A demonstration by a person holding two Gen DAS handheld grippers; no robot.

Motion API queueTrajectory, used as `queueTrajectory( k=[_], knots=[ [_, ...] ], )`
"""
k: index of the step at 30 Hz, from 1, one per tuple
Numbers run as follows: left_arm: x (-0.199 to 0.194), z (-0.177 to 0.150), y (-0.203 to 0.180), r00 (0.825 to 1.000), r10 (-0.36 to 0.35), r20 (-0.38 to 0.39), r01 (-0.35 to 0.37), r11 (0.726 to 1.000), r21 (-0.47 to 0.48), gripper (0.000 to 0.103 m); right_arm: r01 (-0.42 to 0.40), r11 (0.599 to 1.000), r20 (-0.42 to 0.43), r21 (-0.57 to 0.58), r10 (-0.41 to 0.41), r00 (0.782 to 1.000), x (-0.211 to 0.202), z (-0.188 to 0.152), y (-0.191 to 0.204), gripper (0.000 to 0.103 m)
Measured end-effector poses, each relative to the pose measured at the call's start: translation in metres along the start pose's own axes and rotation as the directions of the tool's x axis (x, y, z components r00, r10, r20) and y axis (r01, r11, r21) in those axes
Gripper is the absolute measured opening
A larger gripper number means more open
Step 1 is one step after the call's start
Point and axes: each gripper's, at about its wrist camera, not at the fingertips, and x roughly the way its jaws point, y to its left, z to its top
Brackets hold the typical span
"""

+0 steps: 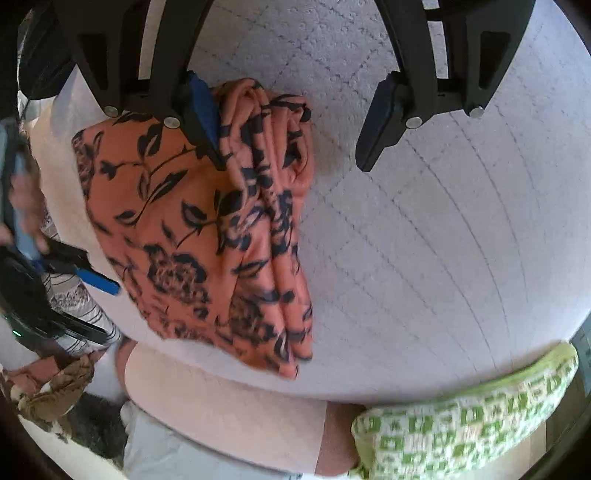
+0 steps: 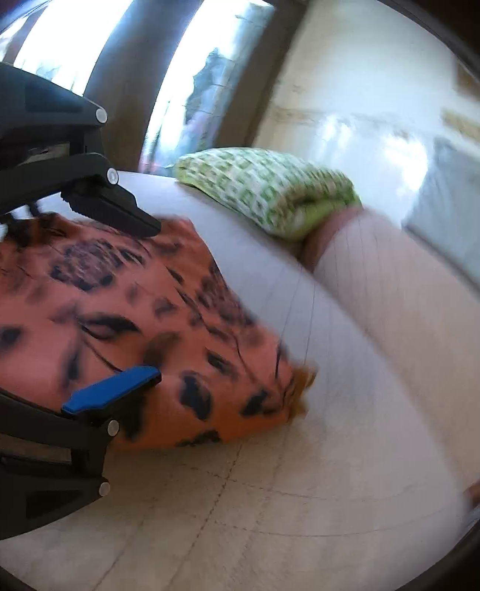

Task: Fold small clothes
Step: 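Set the folded bundle down and open both grippers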

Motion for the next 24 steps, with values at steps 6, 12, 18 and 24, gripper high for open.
queueTrajectory(
  k=[6, 12, 18, 24],
  knots=[
    [-0.023, -0.009, -0.008, 1.000, 0.005, 0.018, -0.004, 0.999, -0.034, 0.071, 0.068, 0.995, -0.085, -0.071, -0.074, 0.994, -0.010, -0.065, 0.004, 0.087],
    [-0.058, -0.032, -0.009, 0.997, 0.018, 0.078, -0.013, 0.998, -0.064, 0.075, 0.019, 0.992, 0.025, -0.128, -0.016, 1.000, -0.065, -0.094, 0.039, 0.087],
    [-0.072, -0.049, -0.032, 0.997, 0.056, 0.047, -0.053, 0.996, -0.070, 0.076, 0.152, 0.985, -0.117, -0.079, -0.160, 0.980, -0.033, -0.131, 0.004, 0.091],
    [-0.092, -0.058, -0.045, 0.976, 0.197, 0.089, -0.190, 0.979, -0.079, 0.088, 0.321, 0.892, 0.068, -0.319, -0.316, 0.946, -0.098, -0.164, 0.066, 0.093]
  ],
)
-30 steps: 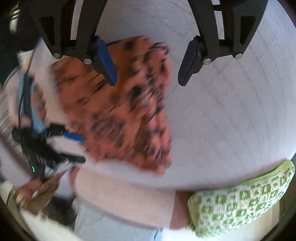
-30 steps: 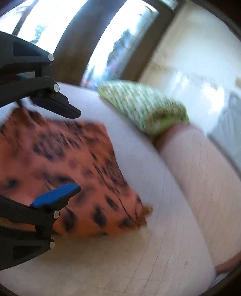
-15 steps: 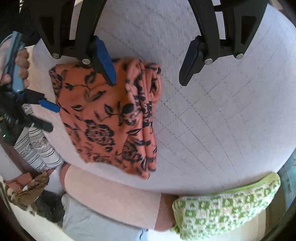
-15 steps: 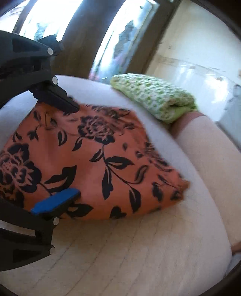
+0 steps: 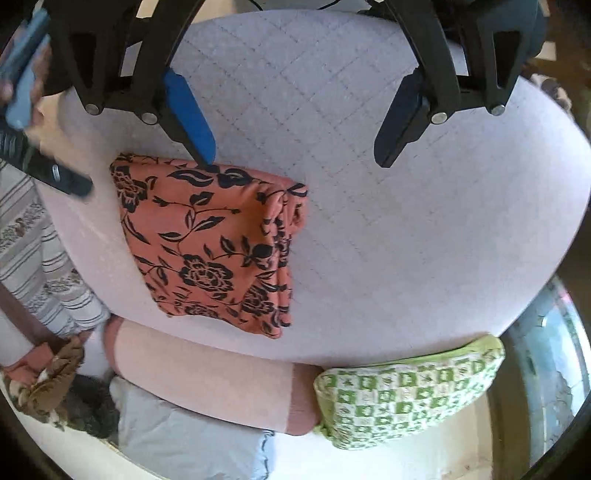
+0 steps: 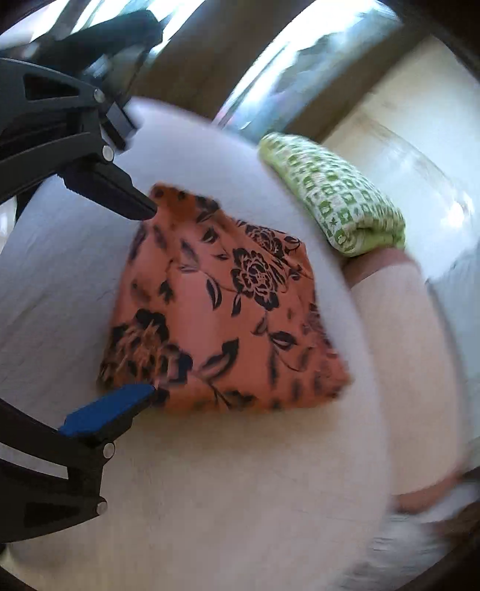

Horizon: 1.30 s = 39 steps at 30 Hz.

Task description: Fold small clothes

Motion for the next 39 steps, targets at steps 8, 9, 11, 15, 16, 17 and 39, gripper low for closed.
queueTrajectory(
  k=[8, 9, 11, 15, 16, 17, 39],
  knots=[
    [-0.018, -0.006, -0.010, 0.999, 0.020, 0.036, -0.021, 1.000, 0.013, 0.091, 0.284, 0.958, 0.005, -0.044, -0.284, 0.959, -0.051, -0.055, -0.006, 0.103],
    [-0.021, -0.007, -0.012, 0.999, 0.025, 0.038, -0.026, 0.999, 0.019, 0.091, 0.295, 0.955, 0.011, -0.037, -0.294, 0.956, -0.053, -0.056, -0.004, 0.103],
    [-0.023, -0.007, -0.016, 0.999, 0.019, 0.034, -0.020, 0.999, 0.030, 0.091, 0.333, 0.942, 0.041, -0.045, -0.331, 0.943, -0.061, -0.057, 0.002, 0.103],
    [-0.029, -0.005, -0.020, 0.999, -0.008, 0.032, 0.007, 0.999, 0.041, 0.092, 0.377, 0.921, 0.069, -0.094, -0.372, 0.926, -0.060, -0.047, 0.019, 0.103],
    [-0.029, -0.005, -0.021, 0.999, -0.010, 0.033, 0.009, 0.999, 0.042, 0.093, 0.376, 0.920, 0.064, -0.107, -0.371, 0.927, -0.060, -0.045, 0.021, 0.103],
    [-0.030, -0.004, -0.022, 0.999, -0.014, 0.034, 0.012, 0.999, 0.044, 0.094, 0.374, 0.920, 0.061, -0.117, -0.370, 0.927, -0.057, -0.044, 0.024, 0.103],
    [-0.033, 0.025, -0.044, 0.998, -0.002, 0.059, -0.004, 0.995, 0.099, 0.096, 0.370, 0.910, 0.055, -0.187, -0.367, 0.929, -0.045, -0.026, 0.038, 0.103]
  ],
)
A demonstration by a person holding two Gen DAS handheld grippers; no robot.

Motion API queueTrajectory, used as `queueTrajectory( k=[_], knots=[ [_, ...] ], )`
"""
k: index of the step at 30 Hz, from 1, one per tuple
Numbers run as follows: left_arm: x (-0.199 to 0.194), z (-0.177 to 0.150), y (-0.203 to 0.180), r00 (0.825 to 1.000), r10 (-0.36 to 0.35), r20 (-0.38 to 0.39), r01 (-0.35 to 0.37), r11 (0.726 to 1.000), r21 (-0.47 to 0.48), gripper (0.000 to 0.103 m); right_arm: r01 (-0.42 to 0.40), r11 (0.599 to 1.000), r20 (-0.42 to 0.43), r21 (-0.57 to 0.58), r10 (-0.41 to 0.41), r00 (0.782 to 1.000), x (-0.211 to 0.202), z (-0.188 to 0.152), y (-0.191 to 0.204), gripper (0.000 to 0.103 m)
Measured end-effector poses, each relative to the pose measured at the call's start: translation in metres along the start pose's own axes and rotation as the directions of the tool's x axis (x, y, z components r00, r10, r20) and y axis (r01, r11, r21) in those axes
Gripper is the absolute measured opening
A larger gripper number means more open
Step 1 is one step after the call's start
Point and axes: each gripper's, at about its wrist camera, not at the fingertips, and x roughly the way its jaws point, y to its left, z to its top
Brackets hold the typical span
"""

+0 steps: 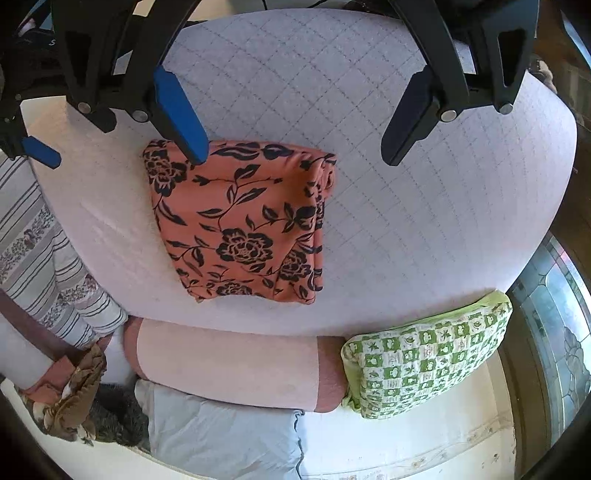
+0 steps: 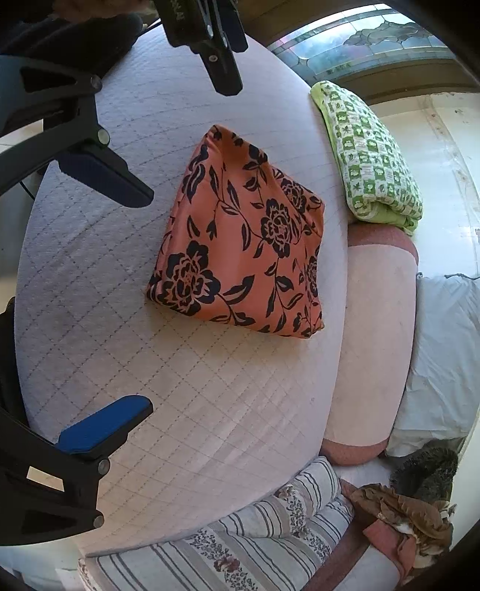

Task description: Fold small clothes

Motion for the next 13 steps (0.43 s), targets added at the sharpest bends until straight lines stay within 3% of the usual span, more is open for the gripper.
queueTrajectory(
  k=[3, 13],
  knots=[
    [0.000, 0.002, 0.001, 1.000, -0.007, 0.006, 0.007, 1.000, -0.012, 0.101, 0.004, 1.000, 0.002, -0.005, -0.004, 1.000, 0.000, 0.003, 0.000, 0.103],
    [0.009, 0.011, -0.002, 1.000, -0.010, 0.004, 0.010, 1.000, -0.016, 0.102, 0.010, 1.000, 0.001, -0.003, -0.010, 1.000, 0.005, 0.013, 0.000, 0.103]
  ],
)
